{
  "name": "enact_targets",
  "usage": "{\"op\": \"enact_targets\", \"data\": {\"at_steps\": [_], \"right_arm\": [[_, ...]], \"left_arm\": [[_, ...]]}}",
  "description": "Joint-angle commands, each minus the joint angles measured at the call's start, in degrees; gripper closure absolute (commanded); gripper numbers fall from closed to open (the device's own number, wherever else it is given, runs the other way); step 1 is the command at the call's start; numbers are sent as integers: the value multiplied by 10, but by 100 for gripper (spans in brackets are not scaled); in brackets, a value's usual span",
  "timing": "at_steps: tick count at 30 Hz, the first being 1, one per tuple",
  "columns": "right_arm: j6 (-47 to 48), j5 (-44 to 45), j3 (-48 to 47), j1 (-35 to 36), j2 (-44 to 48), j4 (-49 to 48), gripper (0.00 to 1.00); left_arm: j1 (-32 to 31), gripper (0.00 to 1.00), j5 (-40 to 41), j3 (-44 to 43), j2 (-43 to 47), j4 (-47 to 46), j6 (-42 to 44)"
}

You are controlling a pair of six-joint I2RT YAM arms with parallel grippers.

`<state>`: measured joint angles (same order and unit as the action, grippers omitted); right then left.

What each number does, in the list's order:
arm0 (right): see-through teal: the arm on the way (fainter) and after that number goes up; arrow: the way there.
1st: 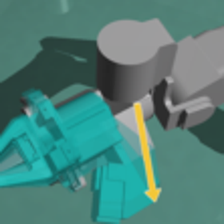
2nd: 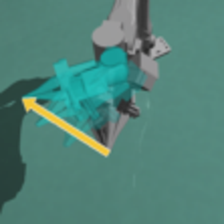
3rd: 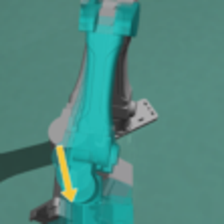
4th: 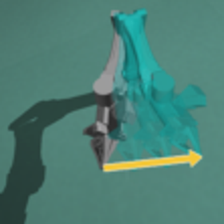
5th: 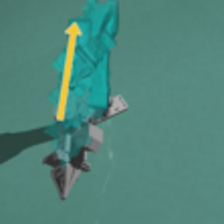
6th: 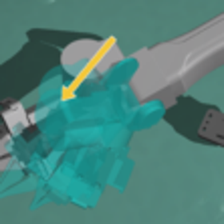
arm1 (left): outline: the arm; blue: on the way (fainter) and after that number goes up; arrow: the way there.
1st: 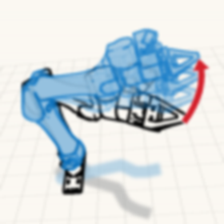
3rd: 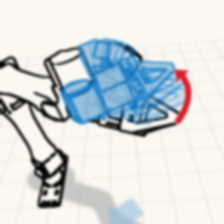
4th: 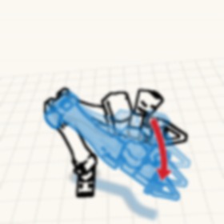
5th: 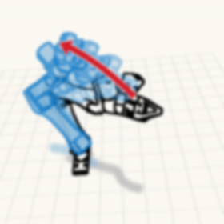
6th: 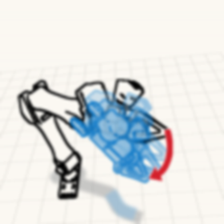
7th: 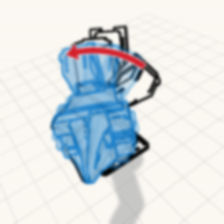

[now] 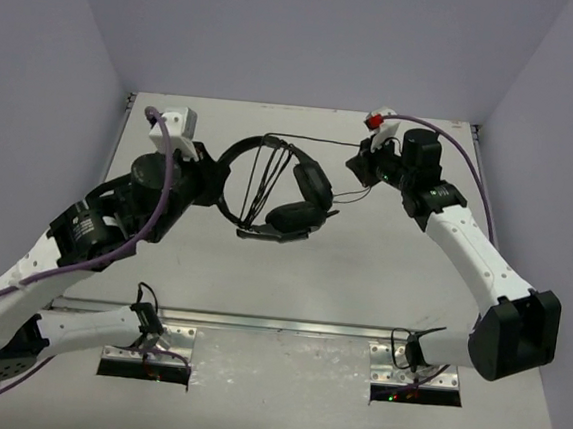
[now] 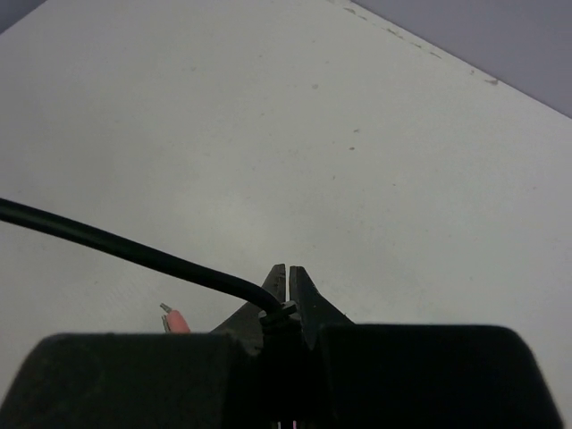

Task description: Wrap the headphones

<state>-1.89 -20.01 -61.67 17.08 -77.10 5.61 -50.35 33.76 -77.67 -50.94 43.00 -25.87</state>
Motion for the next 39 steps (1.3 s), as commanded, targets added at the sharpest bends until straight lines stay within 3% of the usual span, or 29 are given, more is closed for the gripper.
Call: {"op": "enact_targets", "data": {"at_steps": [1,5,7,12,21,30,39], "right_arm": [[-25,111,7,-21,8,-39,99],[-54,110,1,-61,6,-49,99],[-59,108,-23,-71,2,-45,99],[-34,124,-97,-71,-32,-7,99],[-28,141,-167,-107,-66,29,99],[-47,89,-139,-108,-96,9,99],[-45,74,-175,-94,-111,28,99]], "left_arm": [[-5,100,61,-65,-36,42,-9],[-4,100,16,-85,-65,80,26],[-4,100,-43,-81,-79,81,40],[-4,100,-131,2,-62,65,72],[-4,100,-136,100,-32,72,59],[-4,100,-197,98,8,59,72],[-4,100,-227,91,-35,56,86]]}}
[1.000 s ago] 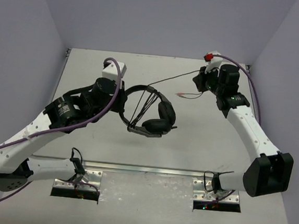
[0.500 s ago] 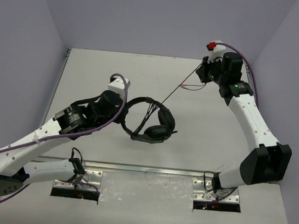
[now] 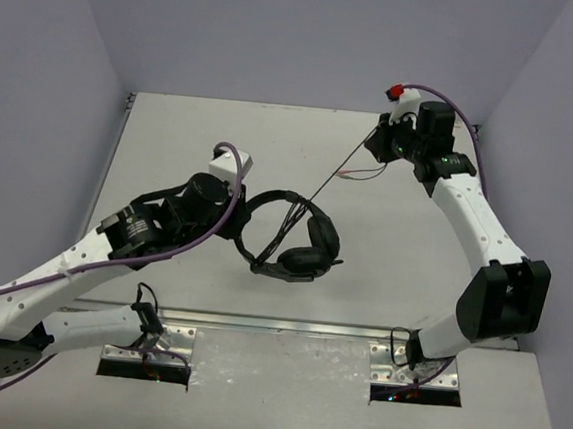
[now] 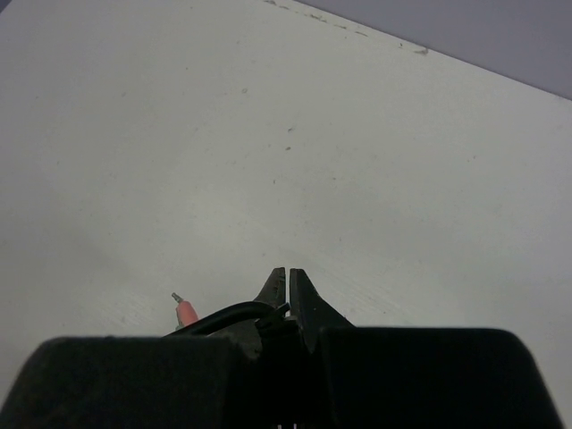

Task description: Wrap the headphones

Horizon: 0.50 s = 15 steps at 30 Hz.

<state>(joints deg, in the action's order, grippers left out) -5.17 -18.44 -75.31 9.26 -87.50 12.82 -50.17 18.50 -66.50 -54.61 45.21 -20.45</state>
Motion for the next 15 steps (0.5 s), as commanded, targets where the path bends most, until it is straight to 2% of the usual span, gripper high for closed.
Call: {"op": "enact_targets", "data": {"at_steps": [1,7,9,13,15], "right_arm": [[-12,56,-37,-15,-7,-43,99],[-48,40,42,-10,-15,-99,99],[-55,45,60,11,-28,-109,99],[-67,60,131,59,-27,-181,99],[-89,33,148,88,-25,-206,99]], "left_arm": [[-5,100,-75,-22,-1,32,33],[-5,100,-100,-44,3,3,31],[-5,100,-100,-54,4,-10,26],[-5,100,-26,-78,15,-23,-1],[-5,100,35,-102,22,-26,-24]]}}
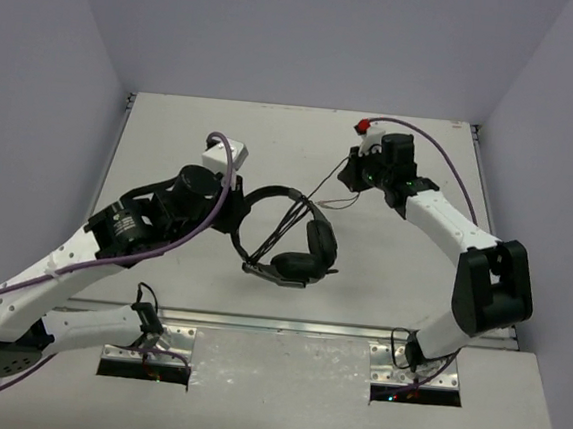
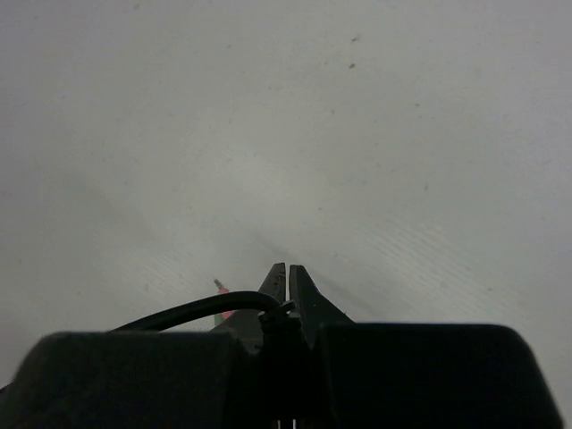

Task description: Wrap the headphones

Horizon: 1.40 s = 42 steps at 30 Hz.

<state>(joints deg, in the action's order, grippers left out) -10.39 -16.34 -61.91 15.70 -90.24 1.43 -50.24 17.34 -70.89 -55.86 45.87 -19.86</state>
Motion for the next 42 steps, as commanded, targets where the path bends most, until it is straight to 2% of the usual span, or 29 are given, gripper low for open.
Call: {"op": "enact_targets", "data": {"at_steps": [1,4,6,10,13,14,18,20,22,23,26,29,33,35,40,42], "right_arm": [[-42,-6,29,38,5,-121,99],[-66,-88,63,103,13,-211,98],[-100,-111,93,155,16,-268,97],[-184,-140,143,231,10,-454,95],[-219,-129,179,295,12,-541,99],[-212,-89,190,332,18,-553,99],[-205,-34,225,403,45,-590,96],[-183,16,231,443,55,-577,96],[-148,68,237,490,77,-541,99],[-114,106,237,506,83,-525,99],[-46,166,230,556,113,-465,99],[13,298,194,598,129,-343,99],[71,374,142,635,133,-237,99],[92,390,114,639,134,-197,99],[148,403,103,639,159,-117,99],[157,388,98,639,164,-95,99]], "left_arm": [[-5,100,79,-65,39,-49,-47],[-5,100,127,-74,60,-117,-82],[-5,100,148,-65,74,-161,-117],[-5,100,259,-49,80,-224,-196],[-5,100,358,-59,62,-200,-236],[-5,100,385,-81,52,-181,-260],[-5,100,480,-149,-23,-79,-313],[0,100,523,-194,-69,-22,-339],[36,100,507,-230,-103,53,-373],[49,100,500,-240,-126,59,-373],[100,100,465,-198,-131,25,-339],[142,100,453,-162,-134,-16,-318],[180,100,435,-143,-155,-37,-286],[209,100,416,-135,-168,-45,-276],[296,100,289,-108,-180,-84,-246],[301,100,295,-109,-191,-83,-240]]}}
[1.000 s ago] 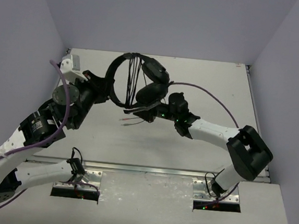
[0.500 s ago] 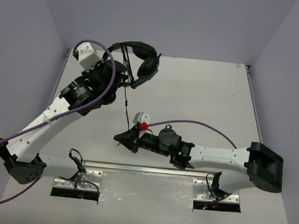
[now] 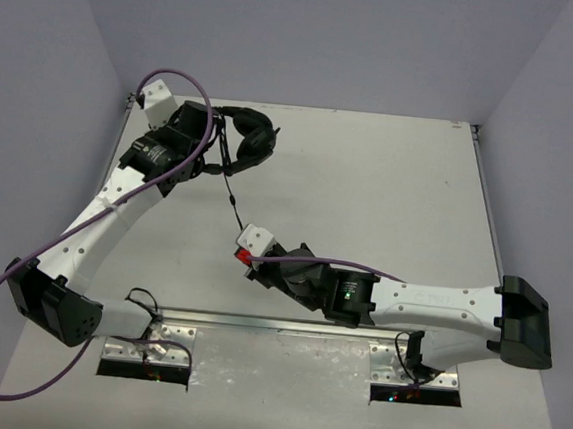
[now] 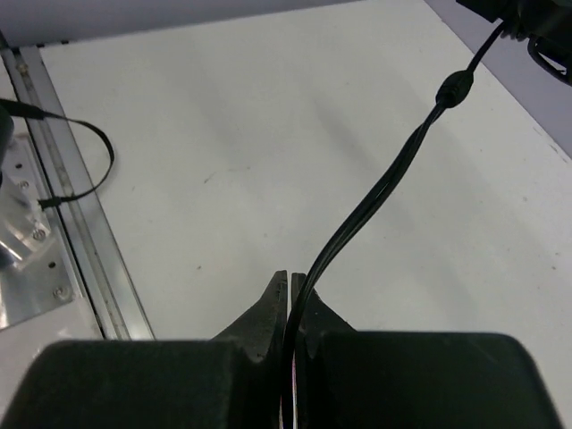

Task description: Wrap the headphones

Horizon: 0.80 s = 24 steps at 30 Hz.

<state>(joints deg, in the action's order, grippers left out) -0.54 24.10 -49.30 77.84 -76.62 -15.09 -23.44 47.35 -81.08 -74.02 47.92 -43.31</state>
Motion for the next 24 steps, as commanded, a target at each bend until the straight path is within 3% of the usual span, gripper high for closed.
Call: {"op": "enact_targets", "data": {"at_steps": [1,4,9,14,17,22,24], "right_arm": [[62,-26,-34,18,30,83,99],[86,-61,-69,18,20,135,99],[123,-95,-131,9,-1,205,99],[121,-157,-189,-65,2,264,99],[128,-193,-231,-122,-6,304,99],[188,-190,-263,-203,-19,341,99],[230,-156,-265,-216,-29,347,99]], "left_arm": [[33,100,-5,-9,-15,-104,-4],[33,100,-21,-1,-19,-112,-5],[1,100,-36,107,20,-215,32],[-81,100,-8,209,77,-308,73],[-113,100,-31,279,115,-374,101],[-121,100,-198,422,201,-514,181],[-121,100,-255,432,195,-509,202]]}}
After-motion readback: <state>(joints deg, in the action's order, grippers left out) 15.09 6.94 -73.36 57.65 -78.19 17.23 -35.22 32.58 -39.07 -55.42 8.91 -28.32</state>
